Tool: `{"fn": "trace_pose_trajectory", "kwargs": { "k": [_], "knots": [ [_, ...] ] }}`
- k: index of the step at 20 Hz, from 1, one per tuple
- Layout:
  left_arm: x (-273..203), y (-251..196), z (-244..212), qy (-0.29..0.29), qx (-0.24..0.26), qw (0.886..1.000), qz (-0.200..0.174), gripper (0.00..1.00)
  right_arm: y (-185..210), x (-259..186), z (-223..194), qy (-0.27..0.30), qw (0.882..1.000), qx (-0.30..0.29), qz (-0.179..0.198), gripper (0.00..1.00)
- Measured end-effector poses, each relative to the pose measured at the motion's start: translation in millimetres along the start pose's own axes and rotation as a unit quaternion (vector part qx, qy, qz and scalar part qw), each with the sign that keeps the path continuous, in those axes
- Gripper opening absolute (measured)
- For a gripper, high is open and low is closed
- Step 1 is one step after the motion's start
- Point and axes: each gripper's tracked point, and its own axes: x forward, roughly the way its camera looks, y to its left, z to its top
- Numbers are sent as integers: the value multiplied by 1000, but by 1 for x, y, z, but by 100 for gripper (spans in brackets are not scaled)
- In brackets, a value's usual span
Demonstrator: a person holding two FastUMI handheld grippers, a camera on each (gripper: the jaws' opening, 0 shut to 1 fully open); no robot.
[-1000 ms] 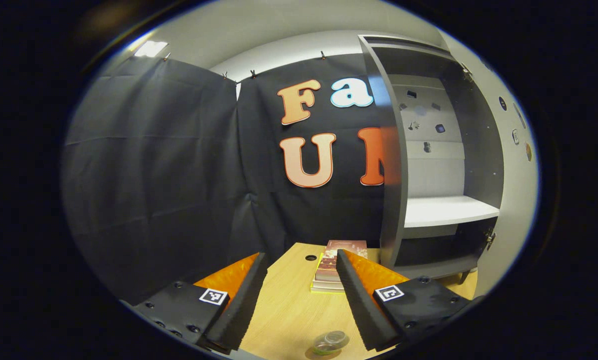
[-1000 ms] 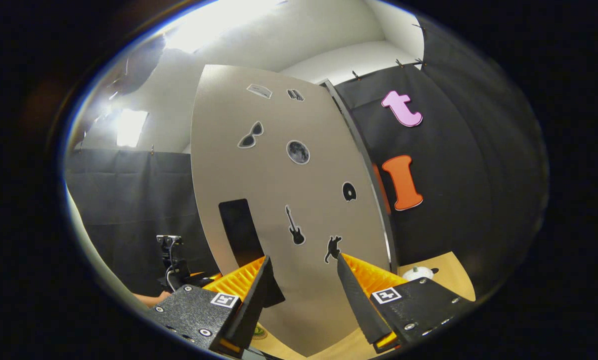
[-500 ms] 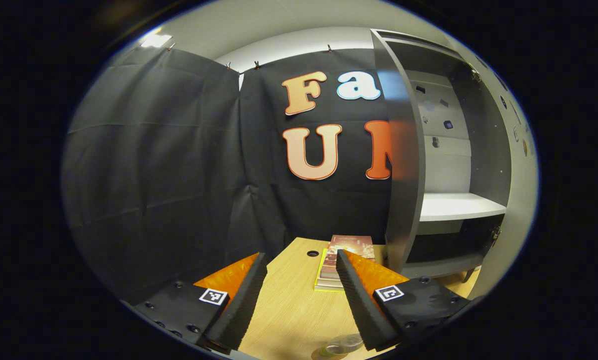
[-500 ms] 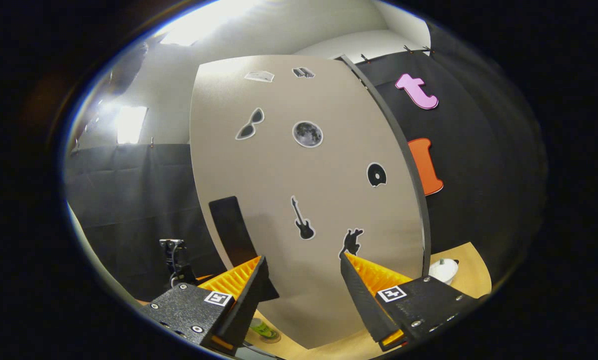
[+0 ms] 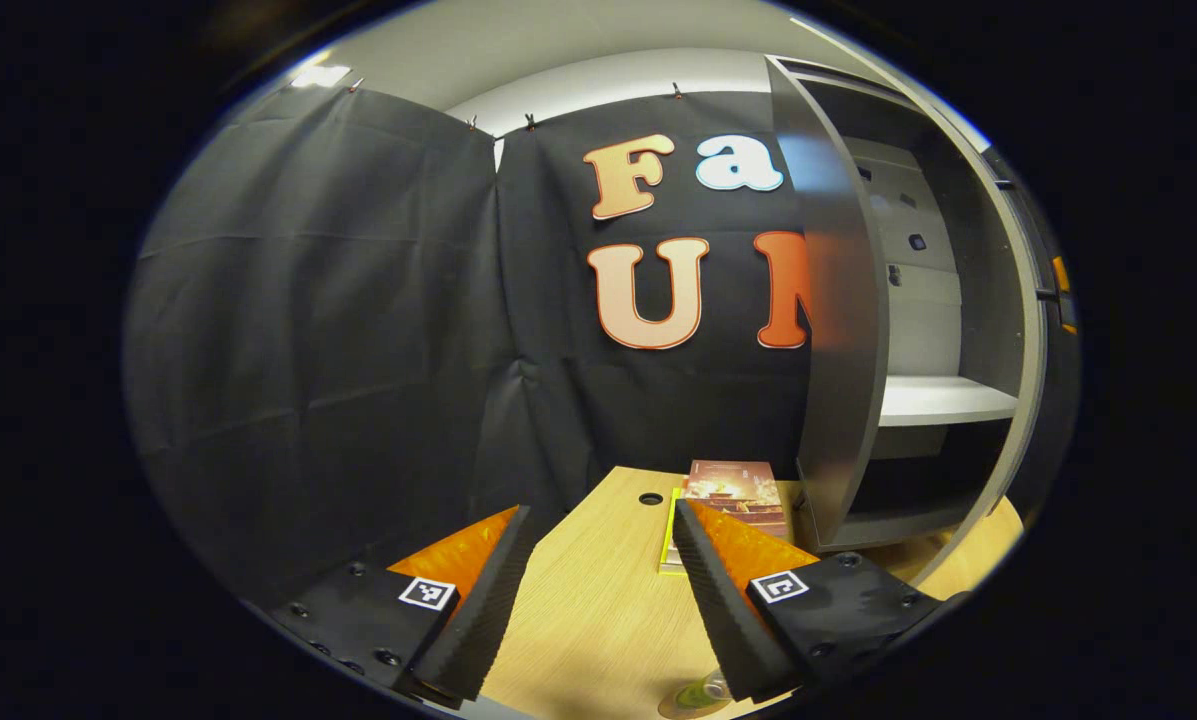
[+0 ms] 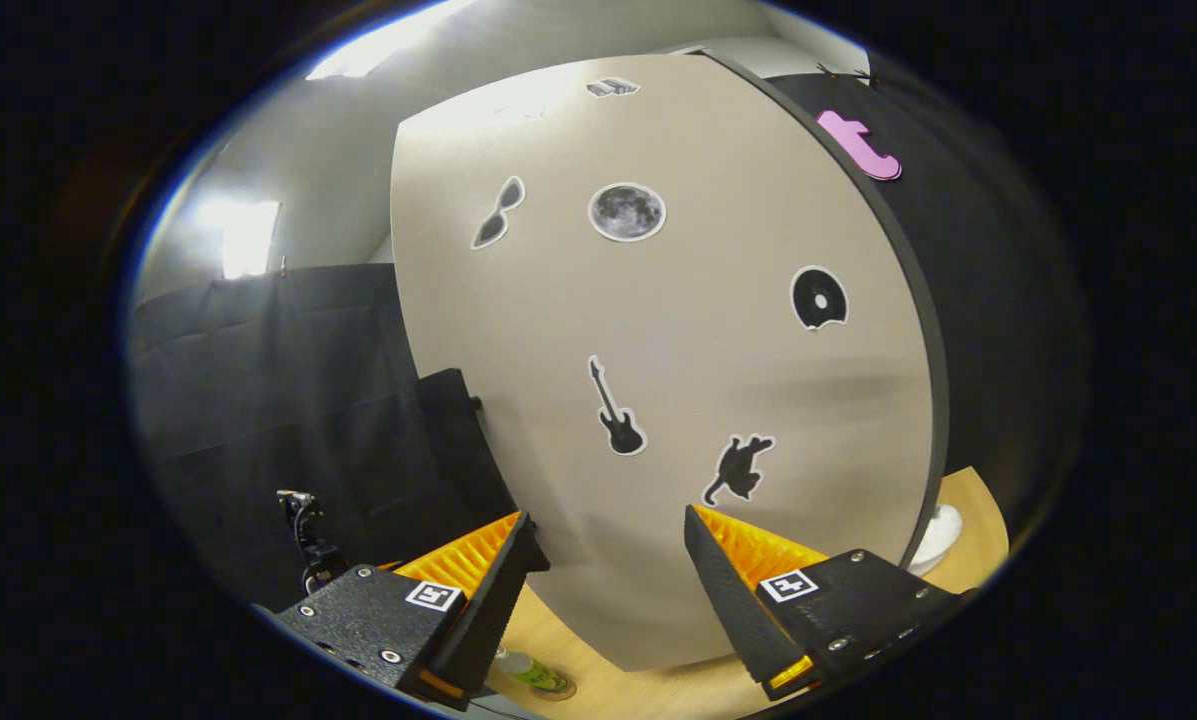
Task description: Open the cabinet door with the right hand, grasp the bottle in the cabinet with the left hand and place it on the coaster, then close the cabinet door with the right hand.
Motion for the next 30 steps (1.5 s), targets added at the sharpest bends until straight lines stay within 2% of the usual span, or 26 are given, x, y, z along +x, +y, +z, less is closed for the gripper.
{"fn": "trace_pose_trajectory", "kwargs": {
  "k": [3,6,9,10,11,13,14,19,20,22,23,27,29,30],
  "knots": [
    [4,17,-3,2,0,1000,11,92,1,6,2,-7,1000,-22,-10,93],
    [6,27,0,-5,1,1000,19,92,18,13,6,-20,999,-29,9,93],
    [8,27,9,-12,1,1000,18,92,18,16,8,-26,998,-56,-9,93],
    [8,27,12,-15,1,1000,16,94,19,17,8,-26,998,-63,-15,93],
    [7,25,17,-20,1,1000,12,92,19,18,8,-27,997,-71,-23,93],
    [7,16,23,-30,-2,1000,-1,94,20,22,9,-31,995,-89,-37,93],
    [7,13,21,-29,-3,1000,-7,91,20,23,9,-33,994,-94,-43,93],
    [-2,-11,28,-37,-2,999,-35,94,20,28,8,-39,990,-113,-72,93],
    [-3,-18,31,-41,-9,998,-48,91,20,26,8,-38,989,-118,-78,93],
    [-6,-23,33,-40,-19,997,-58,91,23,23,9,-42,988,-123,-83,93],
    [-7,-24,38,-42,-20,997,-59,95,25,22,10,-46,987,-128,-82,93],
    [-16,-43,63,-46,-47,993,-94,87,14,-7,18,-55,980,-158,-106,93],
    [-25,-54,85,-60,-55,990,-111,89,10,-32,21,-63,977,-167,-114,93],
    [-27,-59,92,-67,-54,989,-117,86,6,-45,21,-66,975,-176,-121,93]
  ]
}}
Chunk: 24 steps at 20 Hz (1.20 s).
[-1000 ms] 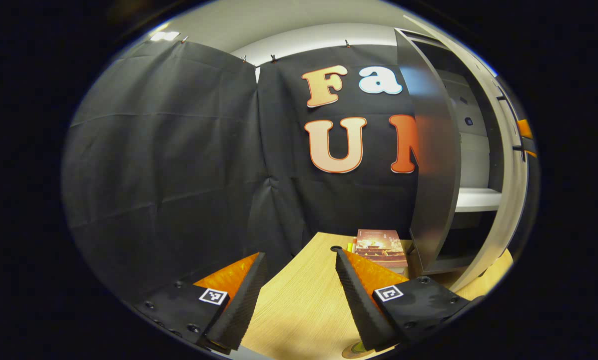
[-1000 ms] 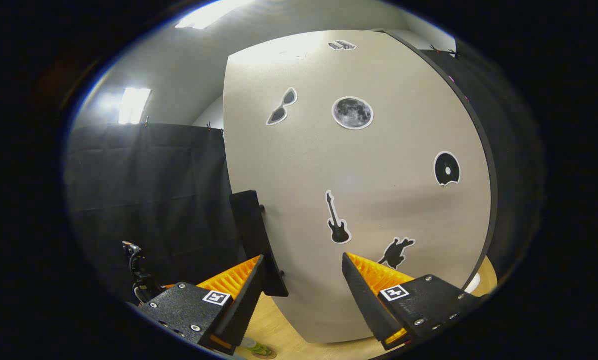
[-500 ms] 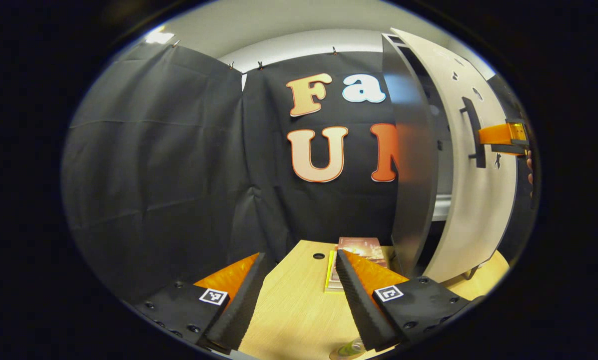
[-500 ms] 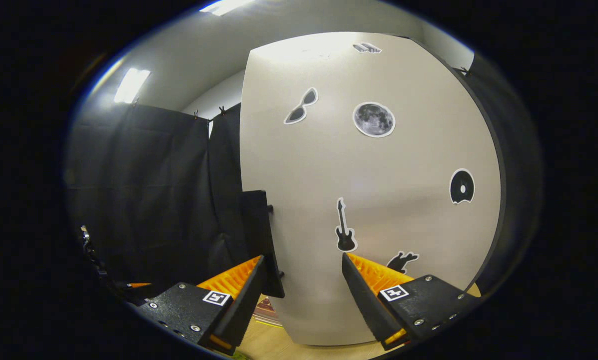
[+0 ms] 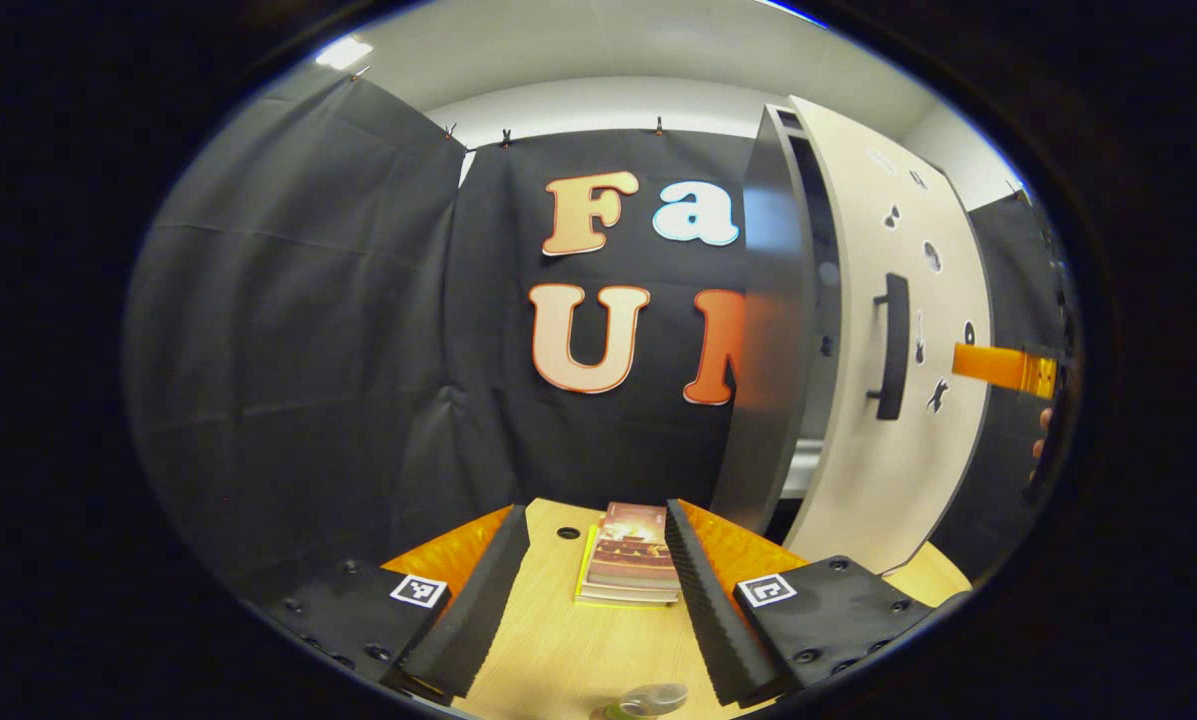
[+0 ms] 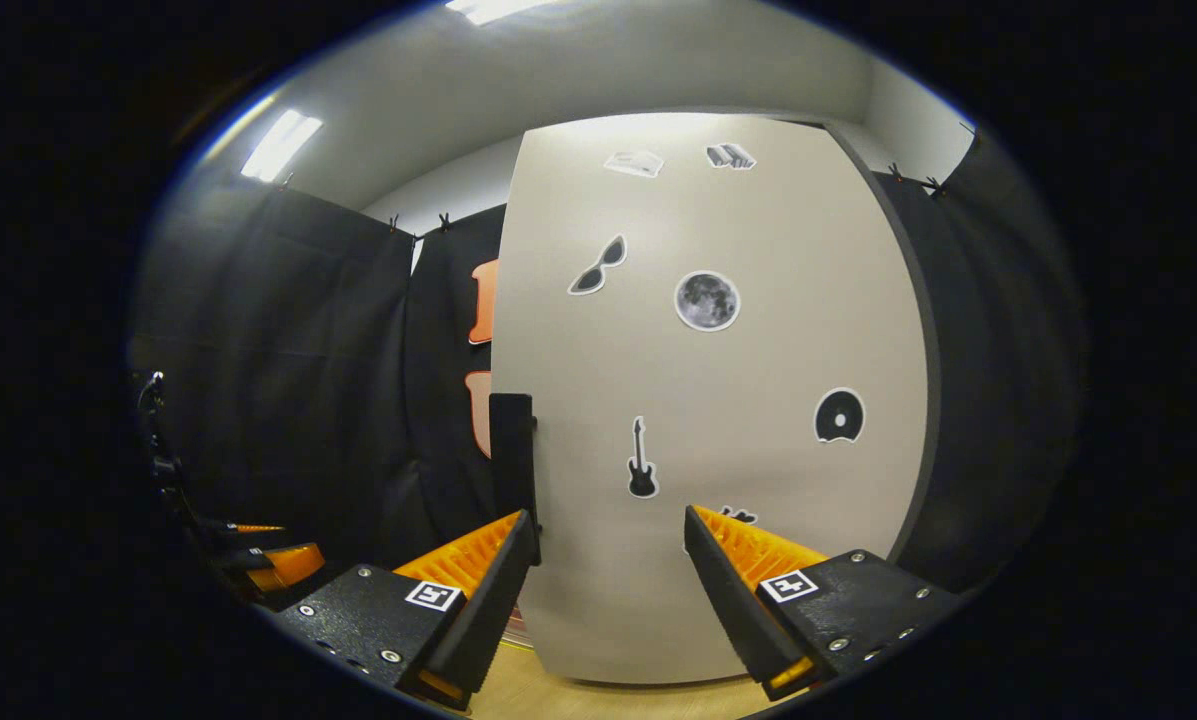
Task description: Open the cabinet door with the right hand, grasp the bottle in the cabinet with the left hand and place it on the coaster, then close the cabinet door with the right hand.
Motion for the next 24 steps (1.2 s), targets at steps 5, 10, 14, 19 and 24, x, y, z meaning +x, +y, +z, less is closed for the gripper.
{"fn": "trace_pose_trajectory", "kwargs": {
  "k": [5,10,14,19,24],
  "knots": [
    [-5,-52,28,-22,8,999,-39,92,-37,-51,-7,5,998,-48,-43,93],
    [-14,-99,32,-28,20,997,-74,87,-64,-96,-15,12,997,-26,-76,93],
    [-19,-121,52,-48,23,995,-89,93,-84,-119,-17,14,995,3,-99,93],
    [-21,-130,65,-54,17,994,-95,89,-89,-137,-2,1,993,14,-114,93],
    [-21,-136,71,-55,15,993,-99,94,-89,-146,10,-11,993,4,-116,93]
  ]
}}
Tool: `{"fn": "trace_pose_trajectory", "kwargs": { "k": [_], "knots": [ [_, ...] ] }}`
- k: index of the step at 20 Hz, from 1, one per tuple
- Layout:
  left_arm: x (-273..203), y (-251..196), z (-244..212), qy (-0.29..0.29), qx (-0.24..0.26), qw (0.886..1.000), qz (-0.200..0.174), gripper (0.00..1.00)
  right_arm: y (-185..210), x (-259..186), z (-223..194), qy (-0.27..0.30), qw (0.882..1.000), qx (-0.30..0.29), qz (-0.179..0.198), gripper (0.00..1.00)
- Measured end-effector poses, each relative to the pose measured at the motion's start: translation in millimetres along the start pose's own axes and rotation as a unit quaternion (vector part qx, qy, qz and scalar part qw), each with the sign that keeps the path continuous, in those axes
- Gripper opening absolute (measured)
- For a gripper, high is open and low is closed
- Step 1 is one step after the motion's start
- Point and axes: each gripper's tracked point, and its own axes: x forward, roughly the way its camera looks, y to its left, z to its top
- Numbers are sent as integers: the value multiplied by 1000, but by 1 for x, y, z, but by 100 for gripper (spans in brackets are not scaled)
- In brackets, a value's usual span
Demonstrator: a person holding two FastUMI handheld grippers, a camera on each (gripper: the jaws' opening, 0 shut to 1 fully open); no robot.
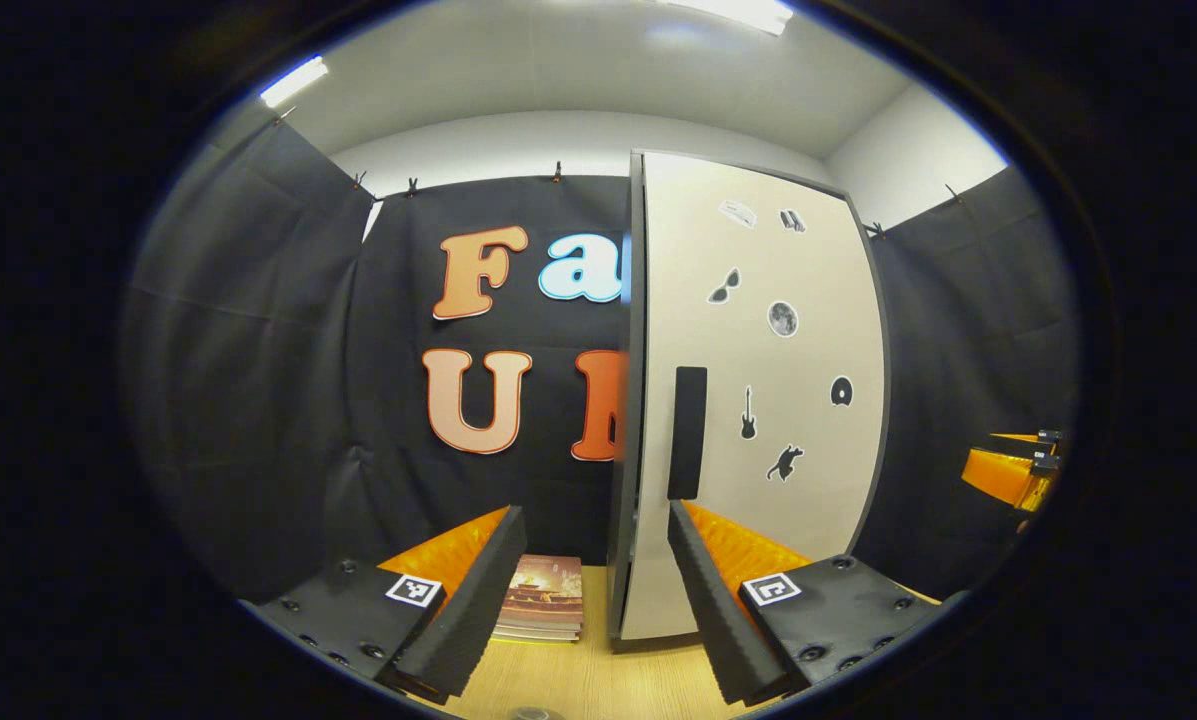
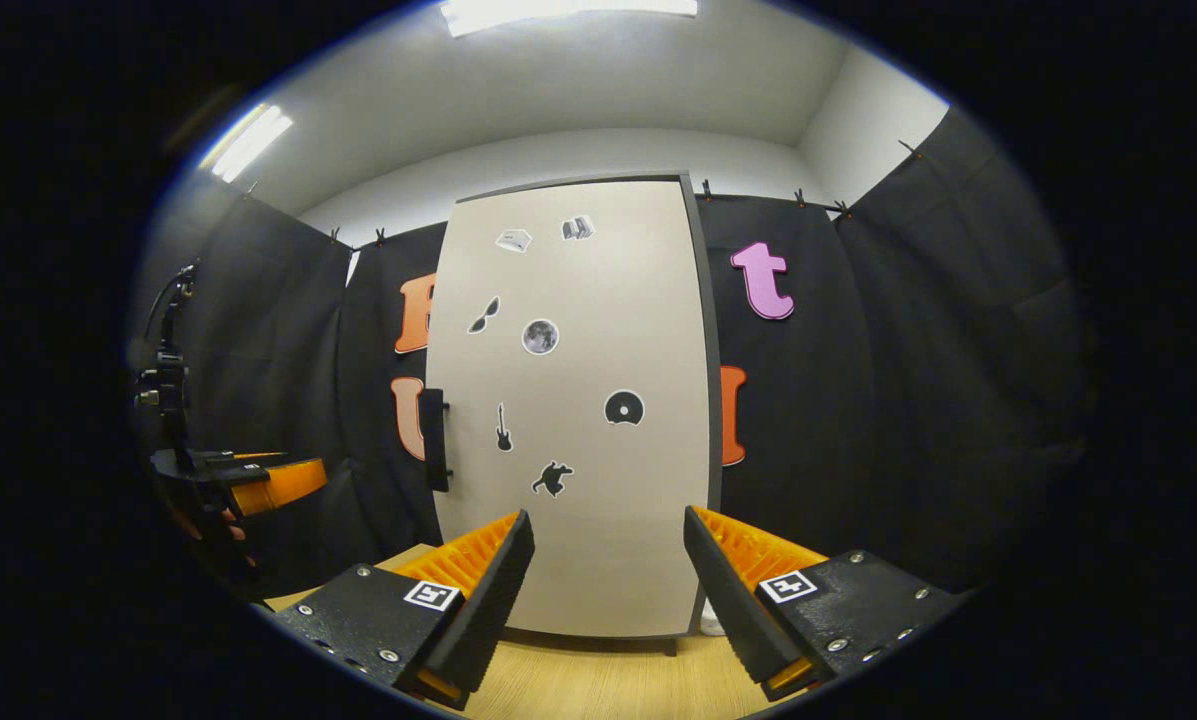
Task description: Open the cabinet door with the right hand, grasp the bottle in the cabinet with the left hand and place it on the coaster, then close the cabinet door with the right hand.
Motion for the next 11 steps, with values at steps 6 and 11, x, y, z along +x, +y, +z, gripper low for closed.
{"fn": "trace_pose_trajectory", "kwargs": {
  "k": [6,11],
  "knots": [
    [1,-2,10,-6,5,1000,-1,94,7,-6,12,-7,1000,-20,5,93],
    [0,4,15,-13,9,1000,-1,98,13,-7,15,-5,1000,-23,7,93]
  ]
}}
